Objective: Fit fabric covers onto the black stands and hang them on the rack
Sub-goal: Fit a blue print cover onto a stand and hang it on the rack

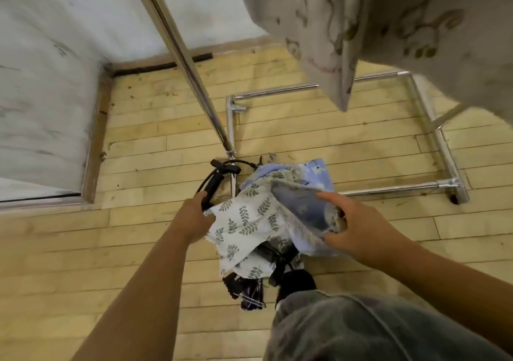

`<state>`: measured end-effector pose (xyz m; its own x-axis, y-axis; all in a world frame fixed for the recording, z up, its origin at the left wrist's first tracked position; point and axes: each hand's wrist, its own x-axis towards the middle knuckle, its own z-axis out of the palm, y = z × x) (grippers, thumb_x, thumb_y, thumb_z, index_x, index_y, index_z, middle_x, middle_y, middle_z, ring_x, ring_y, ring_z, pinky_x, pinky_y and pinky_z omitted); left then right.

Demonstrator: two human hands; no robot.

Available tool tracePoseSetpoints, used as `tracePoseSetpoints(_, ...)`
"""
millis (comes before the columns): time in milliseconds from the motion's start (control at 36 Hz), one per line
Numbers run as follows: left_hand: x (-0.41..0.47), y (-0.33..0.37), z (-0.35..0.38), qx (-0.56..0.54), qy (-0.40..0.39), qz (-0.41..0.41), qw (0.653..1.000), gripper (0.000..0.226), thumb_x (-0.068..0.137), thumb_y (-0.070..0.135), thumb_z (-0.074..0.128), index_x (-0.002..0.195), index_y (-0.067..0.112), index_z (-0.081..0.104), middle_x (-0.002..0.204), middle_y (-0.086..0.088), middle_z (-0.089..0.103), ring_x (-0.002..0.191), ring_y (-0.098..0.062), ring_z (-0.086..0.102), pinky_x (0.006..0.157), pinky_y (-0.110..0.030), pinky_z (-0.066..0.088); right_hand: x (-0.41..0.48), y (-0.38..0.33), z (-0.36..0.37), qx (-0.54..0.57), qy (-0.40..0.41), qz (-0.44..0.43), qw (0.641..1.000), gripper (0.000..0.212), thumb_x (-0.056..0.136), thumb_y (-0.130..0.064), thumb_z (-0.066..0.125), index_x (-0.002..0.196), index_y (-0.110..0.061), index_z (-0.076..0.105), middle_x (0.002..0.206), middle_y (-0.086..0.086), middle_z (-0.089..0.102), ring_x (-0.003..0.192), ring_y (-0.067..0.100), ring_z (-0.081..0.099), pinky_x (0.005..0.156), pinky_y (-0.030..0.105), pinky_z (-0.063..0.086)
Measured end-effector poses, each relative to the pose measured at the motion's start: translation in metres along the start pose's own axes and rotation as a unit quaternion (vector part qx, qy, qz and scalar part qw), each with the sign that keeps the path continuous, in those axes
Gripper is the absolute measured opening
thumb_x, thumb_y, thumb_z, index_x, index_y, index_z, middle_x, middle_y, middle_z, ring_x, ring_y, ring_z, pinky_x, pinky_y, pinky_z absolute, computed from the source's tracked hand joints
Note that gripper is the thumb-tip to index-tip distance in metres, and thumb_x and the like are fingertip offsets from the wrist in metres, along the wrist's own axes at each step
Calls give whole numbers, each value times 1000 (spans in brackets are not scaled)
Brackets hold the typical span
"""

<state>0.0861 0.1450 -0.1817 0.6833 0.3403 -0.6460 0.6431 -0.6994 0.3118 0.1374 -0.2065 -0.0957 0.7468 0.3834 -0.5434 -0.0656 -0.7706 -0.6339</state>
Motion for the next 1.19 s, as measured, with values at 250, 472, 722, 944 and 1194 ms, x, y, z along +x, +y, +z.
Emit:
tracePoseSetpoints(250, 50, -27, 29, -45, 10, -30, 999, 87, 77, 41, 65, 155, 32, 28, 133, -13, 49, 108, -40, 60, 87, -58, 57, 25, 2, 24, -3, -12, 7, 1000, 78, 90, -23, 76, 152, -45, 34, 113, 28, 67, 95, 42, 66, 80, 51, 55)
tracePoseSetpoints(472, 75, -35, 40, -45, 76, -49, 995, 92, 84, 27, 72, 160, 20, 21, 148, -16, 41, 126, -40, 50, 100, -58, 51, 34, 13, 32, 8, -15, 18, 1000, 72, 89, -27, 78, 149, -44, 42, 87, 17, 67, 61, 29, 55, 54, 36, 45)
tracePoseSetpoints(722, 91, -46, 50, 44, 73, -126, 988, 81, 84, 50, 73, 146, 15, 37, 125, -17, 57, 114, -41, 55, 96, -58, 50, 30, 24, 31, 40, -19, 35, 998, 67, 88, -33, 80, 143, -50, 44, 84, 11, 70, 57, 15, 56, 55, 26, 47)
tracePoseSetpoints(944, 94, -64, 72, 82, 51, -124, 988, 64, 68, 82, 49, 100, 28, 65, 83, -6, 64, 81, -31, 64, 75, -45, 61, 27, 31, 29, 68, -14, 45, 997, 66, 87, -32, 81, 133, -58, 41, 102, -2, 72, 89, 21, 71, 76, 33, 58)
tracePoseSetpoints(1194, 38, -21, 60, 16, 68, -98, 993, 43, 93, 34, 65, 131, 18, 51, 91, -3, 64, 83, -28, 64, 72, -42, 56, 2, 28, 7, 72, 21, 42, 996, 70, 87, -26, 81, 143, -49, 46, 101, -13, 70, 80, 5, 68, 74, 22, 58)
